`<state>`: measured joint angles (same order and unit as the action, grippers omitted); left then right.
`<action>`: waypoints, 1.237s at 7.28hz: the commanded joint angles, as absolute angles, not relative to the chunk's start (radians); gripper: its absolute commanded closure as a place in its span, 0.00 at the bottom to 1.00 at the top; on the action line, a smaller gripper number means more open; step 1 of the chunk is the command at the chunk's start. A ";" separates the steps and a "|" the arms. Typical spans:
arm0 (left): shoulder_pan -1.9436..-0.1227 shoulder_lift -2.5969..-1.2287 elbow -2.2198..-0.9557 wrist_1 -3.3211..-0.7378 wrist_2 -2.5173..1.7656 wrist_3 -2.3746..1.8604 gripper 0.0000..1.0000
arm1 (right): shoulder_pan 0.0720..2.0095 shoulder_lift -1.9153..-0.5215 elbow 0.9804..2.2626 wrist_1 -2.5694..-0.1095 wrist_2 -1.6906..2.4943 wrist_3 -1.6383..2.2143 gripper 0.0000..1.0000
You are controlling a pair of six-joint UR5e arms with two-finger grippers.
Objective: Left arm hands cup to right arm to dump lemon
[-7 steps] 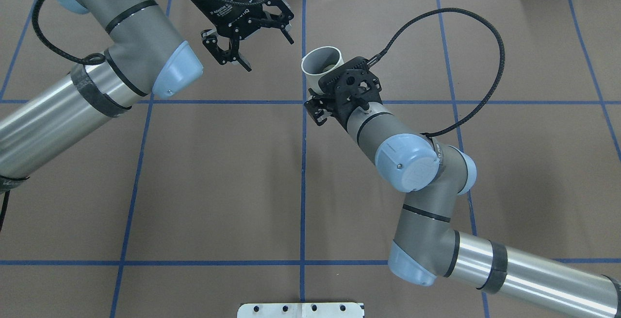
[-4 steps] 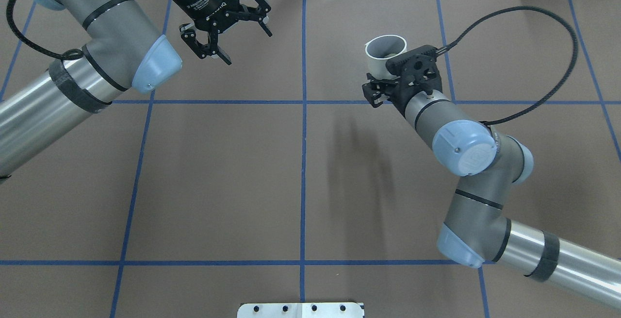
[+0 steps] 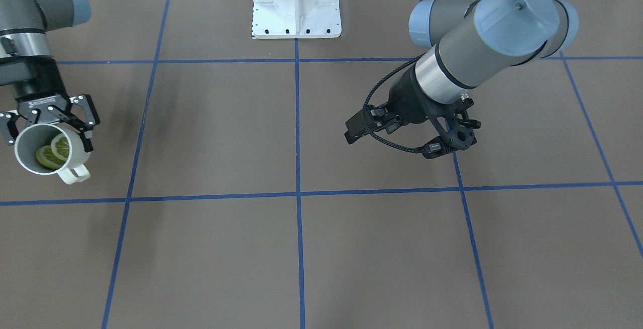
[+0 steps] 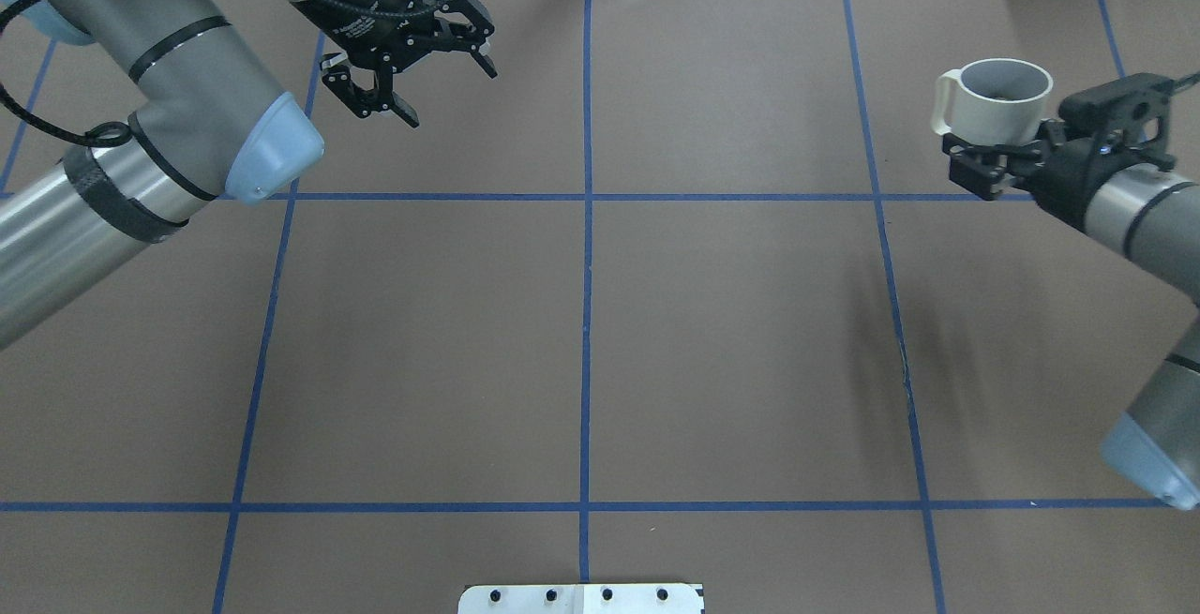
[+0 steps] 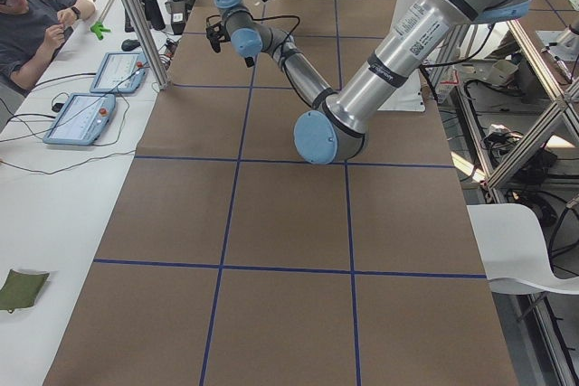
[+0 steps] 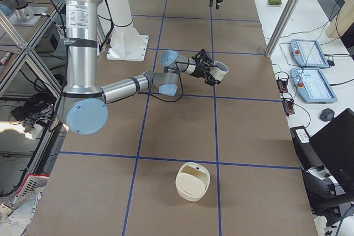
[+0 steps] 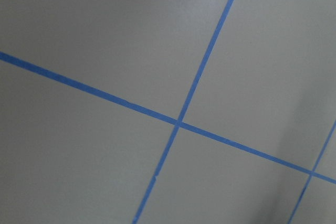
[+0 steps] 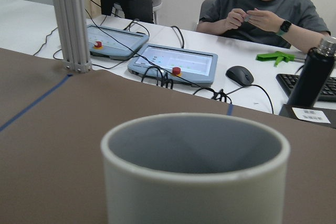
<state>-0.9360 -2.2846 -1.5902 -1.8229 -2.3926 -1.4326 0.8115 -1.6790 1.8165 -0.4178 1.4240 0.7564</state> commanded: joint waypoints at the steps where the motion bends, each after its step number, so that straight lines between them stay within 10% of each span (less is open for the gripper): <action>1: -0.936 -2.100 -1.682 -1.821 -2.274 -1.187 0.00 | 0.931 -1.794 1.807 -0.286 1.553 0.755 1.00; 9: -0.942 -1.950 -1.773 -1.819 -2.224 -1.051 0.00 | 1.271 -1.845 1.361 0.306 1.903 1.115 1.00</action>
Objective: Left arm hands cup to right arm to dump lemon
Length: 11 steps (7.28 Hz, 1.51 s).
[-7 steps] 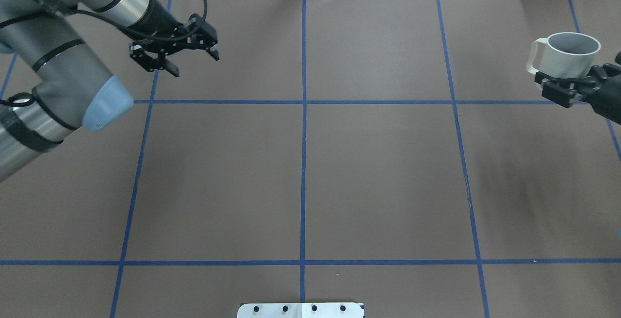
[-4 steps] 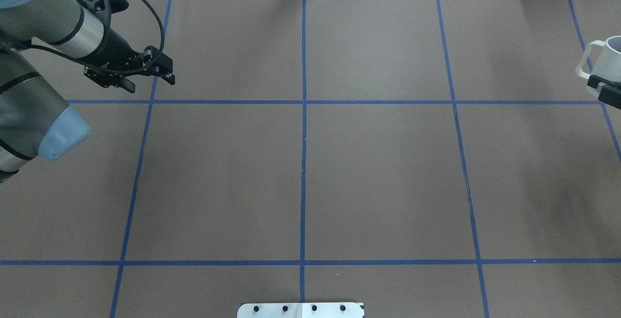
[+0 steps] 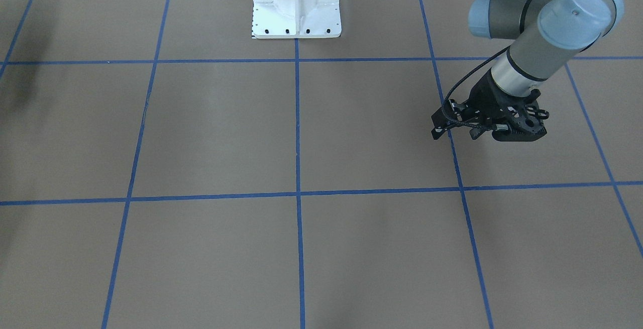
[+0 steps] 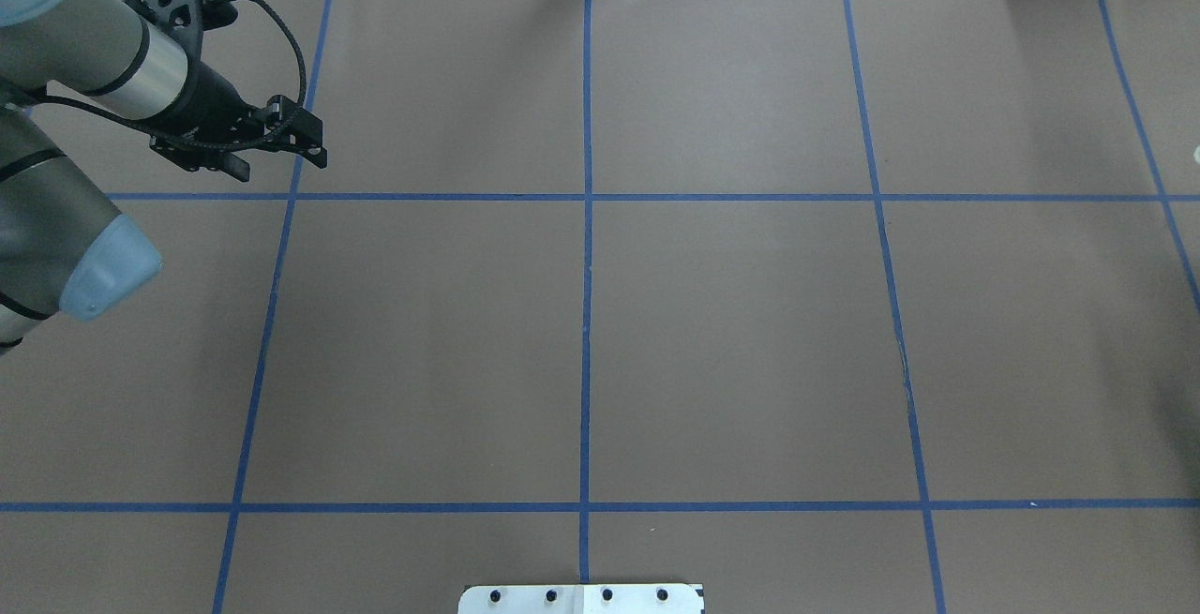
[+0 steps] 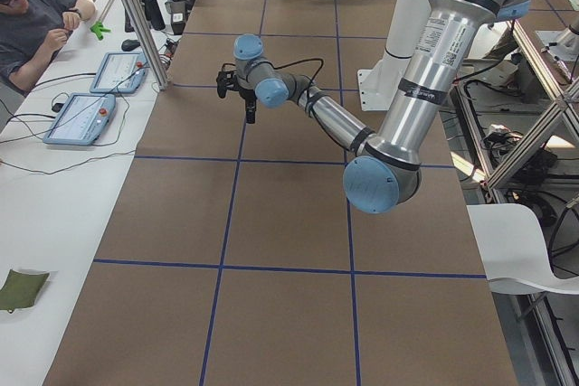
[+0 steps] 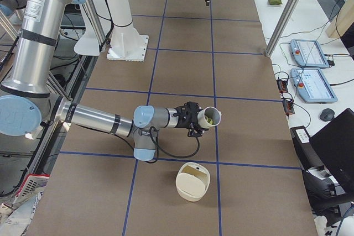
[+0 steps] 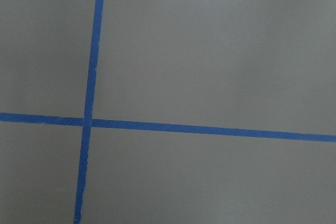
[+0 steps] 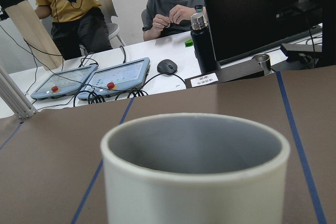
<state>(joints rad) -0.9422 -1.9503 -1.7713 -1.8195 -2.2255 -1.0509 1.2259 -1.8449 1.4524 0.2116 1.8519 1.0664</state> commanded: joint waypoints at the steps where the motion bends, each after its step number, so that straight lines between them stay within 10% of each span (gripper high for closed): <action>1: -0.942 -1.950 -1.776 -1.819 -2.223 -1.052 0.00 | 1.305 -1.847 1.306 0.372 1.933 1.170 1.00; 11: -0.940 -1.924 -1.815 -1.816 -2.201 -1.049 0.00 | 1.429 -1.786 1.146 0.636 1.937 2.317 1.00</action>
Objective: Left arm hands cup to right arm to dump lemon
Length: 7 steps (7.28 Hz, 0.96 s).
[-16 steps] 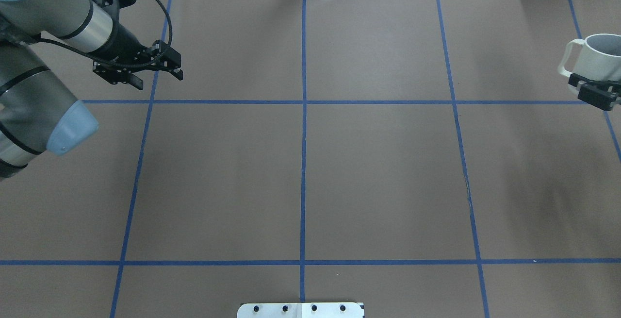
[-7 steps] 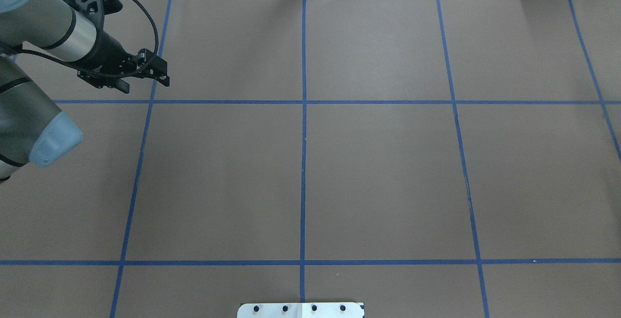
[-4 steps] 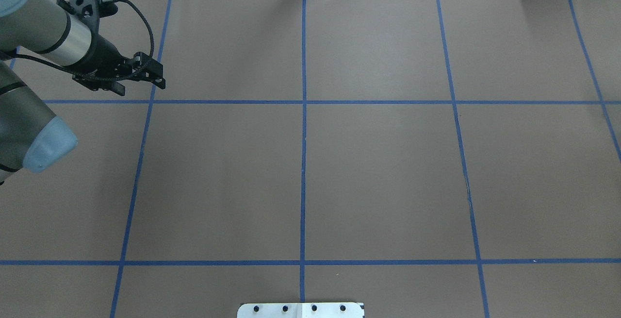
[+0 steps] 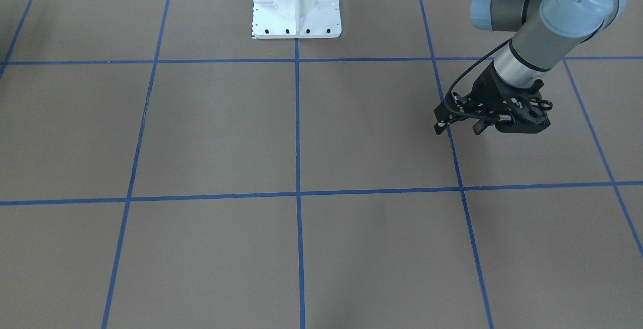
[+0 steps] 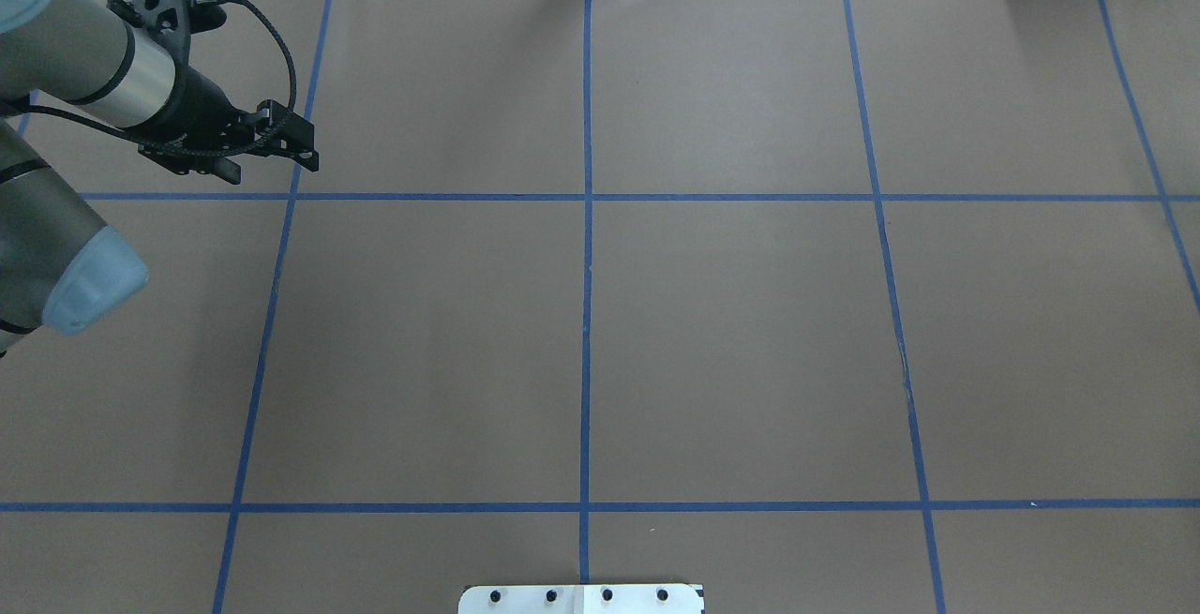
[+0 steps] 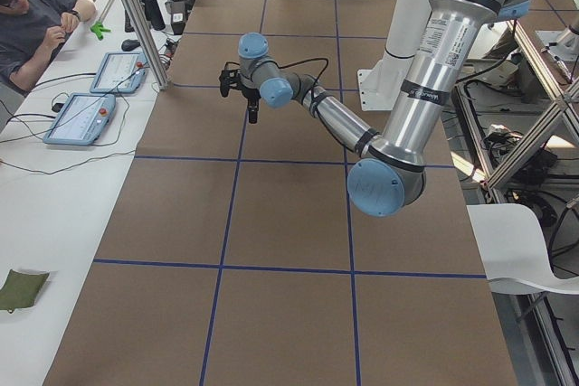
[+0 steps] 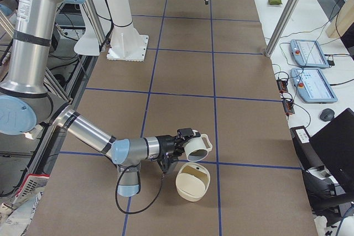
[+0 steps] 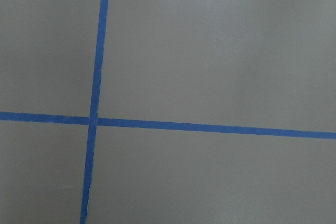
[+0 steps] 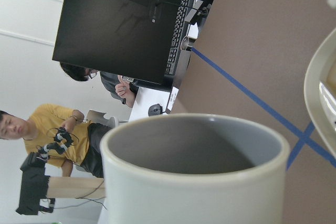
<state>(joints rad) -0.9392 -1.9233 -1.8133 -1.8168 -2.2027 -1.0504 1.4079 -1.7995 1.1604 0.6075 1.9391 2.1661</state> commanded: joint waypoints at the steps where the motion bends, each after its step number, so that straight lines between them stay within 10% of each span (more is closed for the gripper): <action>1: -0.939 -1.922 -1.815 -1.816 -2.195 -1.049 0.00 | 1.434 -1.781 1.137 0.641 1.936 2.400 1.00; 7: -0.928 -1.908 -1.816 -1.816 -2.157 -1.045 0.00 | 1.459 -1.729 1.106 0.675 1.913 2.856 1.00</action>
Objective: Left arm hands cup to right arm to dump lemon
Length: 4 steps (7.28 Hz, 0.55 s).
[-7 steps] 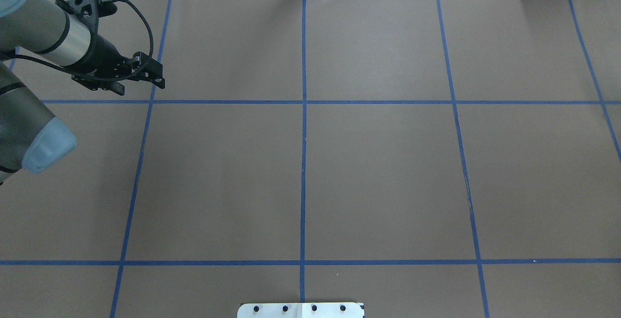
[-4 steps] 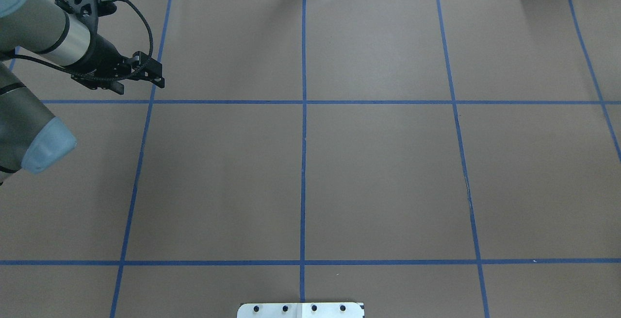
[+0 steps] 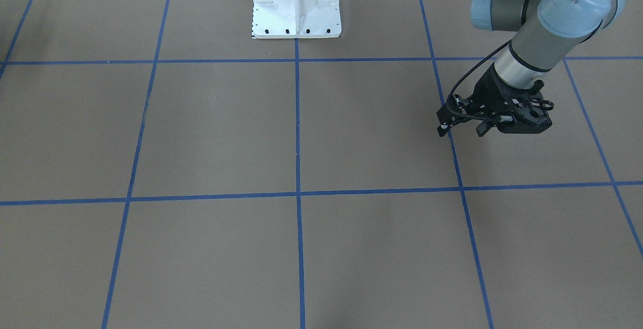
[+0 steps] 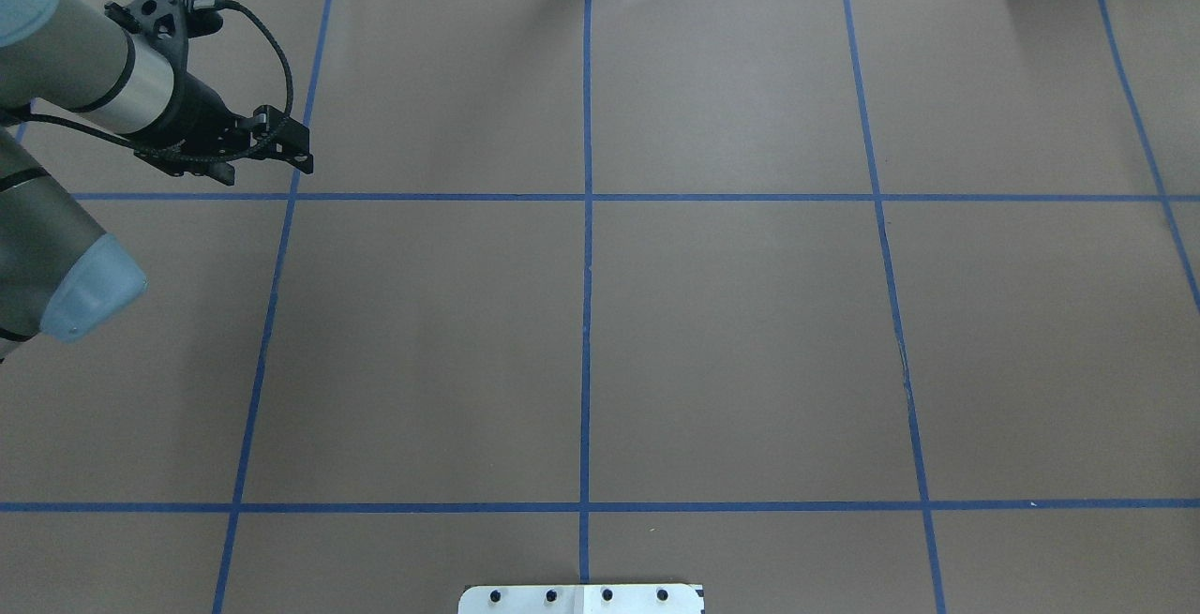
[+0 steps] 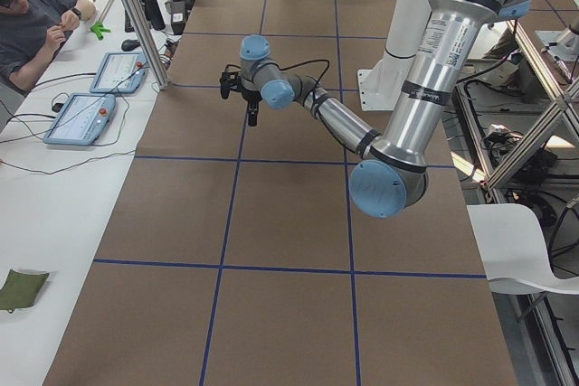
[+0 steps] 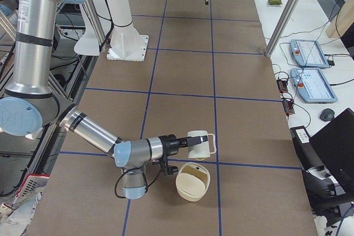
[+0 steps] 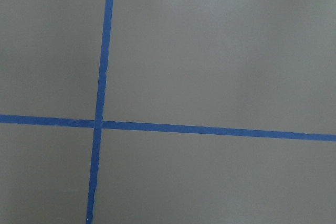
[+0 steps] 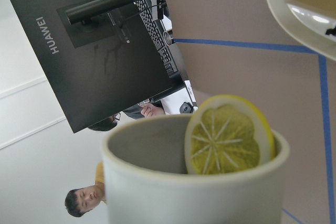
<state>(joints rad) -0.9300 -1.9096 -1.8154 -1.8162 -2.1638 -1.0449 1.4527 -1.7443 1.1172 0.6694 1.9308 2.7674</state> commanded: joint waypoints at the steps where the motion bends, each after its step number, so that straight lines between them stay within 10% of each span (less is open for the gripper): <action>1: -0.927 -1.910 -1.816 -1.816 -2.146 -1.045 0.00 | 1.482 -1.724 1.094 0.675 1.907 2.896 1.00; 4: -0.910 -1.911 -1.818 -1.816 -2.119 -1.045 0.00 | 1.540 -1.738 1.066 0.676 1.907 2.944 1.00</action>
